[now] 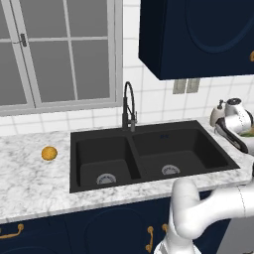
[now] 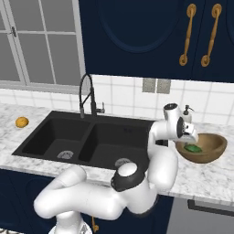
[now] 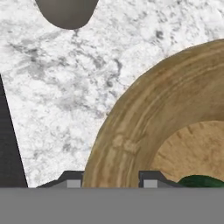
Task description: Pick the broccoli from the sink and place it in the bowl. Then pick the bowl and place it in the microwave. Then close the microwave door and press the start button.
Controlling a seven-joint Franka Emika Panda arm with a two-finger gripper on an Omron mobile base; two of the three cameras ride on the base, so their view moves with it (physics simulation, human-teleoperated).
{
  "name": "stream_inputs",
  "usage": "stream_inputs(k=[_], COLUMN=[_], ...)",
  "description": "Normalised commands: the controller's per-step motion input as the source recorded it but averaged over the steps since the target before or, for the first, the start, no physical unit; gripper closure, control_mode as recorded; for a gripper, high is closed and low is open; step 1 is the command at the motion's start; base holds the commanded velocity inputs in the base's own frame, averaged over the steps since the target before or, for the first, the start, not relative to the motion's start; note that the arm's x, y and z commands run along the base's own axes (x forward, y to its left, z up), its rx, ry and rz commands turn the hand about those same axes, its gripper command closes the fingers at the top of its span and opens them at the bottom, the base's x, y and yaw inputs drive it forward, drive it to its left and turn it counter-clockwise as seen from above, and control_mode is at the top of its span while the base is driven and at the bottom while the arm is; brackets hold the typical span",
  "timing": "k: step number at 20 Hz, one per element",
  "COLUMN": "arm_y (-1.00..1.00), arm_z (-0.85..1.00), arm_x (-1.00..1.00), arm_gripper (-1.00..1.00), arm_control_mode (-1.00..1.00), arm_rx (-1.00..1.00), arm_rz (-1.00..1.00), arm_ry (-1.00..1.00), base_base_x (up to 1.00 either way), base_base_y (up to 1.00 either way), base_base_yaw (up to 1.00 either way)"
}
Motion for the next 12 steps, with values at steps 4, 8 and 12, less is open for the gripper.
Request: stream_inputs(k=[4,8,12], arm_y=[0.12,0.28,0.38], arm_z=[0.32,0.46,0.51], arm_x=[-0.34,-0.38,-0.48], arm_gripper=[1.0,1.0,1.0], arm_control_mode=[-1.0,-1.0,-1.0], arm_rx=[0.0,0.0,0.0], arm_rz=[0.15,0.29,0.37], arm_ry=[-0.07,0.05,0.13], base_base_x=[0.0,0.0,0.0], base_base_y=[0.0,0.0,0.0], base_base_yaw=[0.0,0.0,0.0])
